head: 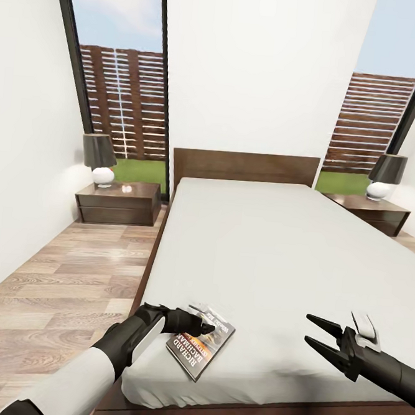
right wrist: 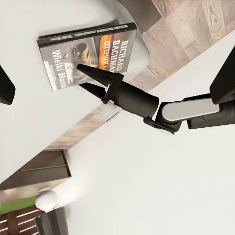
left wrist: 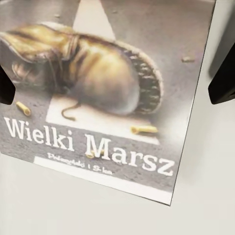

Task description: In the bedroom, move the book from the bed onto either nightstand, and place the two sandals side by side next to the bed.

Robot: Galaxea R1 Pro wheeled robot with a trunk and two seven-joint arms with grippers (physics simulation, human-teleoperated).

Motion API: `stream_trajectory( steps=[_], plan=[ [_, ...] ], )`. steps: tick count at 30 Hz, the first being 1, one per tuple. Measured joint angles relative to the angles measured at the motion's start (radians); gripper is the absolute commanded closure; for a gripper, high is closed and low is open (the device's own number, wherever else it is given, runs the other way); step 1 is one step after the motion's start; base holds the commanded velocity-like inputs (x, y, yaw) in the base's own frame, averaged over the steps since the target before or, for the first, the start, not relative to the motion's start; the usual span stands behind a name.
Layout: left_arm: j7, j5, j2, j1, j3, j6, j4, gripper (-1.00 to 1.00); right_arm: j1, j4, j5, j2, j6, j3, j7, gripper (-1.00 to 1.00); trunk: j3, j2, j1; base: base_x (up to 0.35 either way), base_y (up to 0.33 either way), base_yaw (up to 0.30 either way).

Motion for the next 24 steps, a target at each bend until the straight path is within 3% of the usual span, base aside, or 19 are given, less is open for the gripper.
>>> stream_trajectory(
  steps=[24],
  plan=[
    [-0.003,0.006,0.0,0.0,0.0,0.001,0.001,-1.0,0.0,0.0,0.0,0.0,0.0,0.001,0.0,-1.0,0.0,0.0,0.0,-0.01,0.0,0.0]
  ],
)
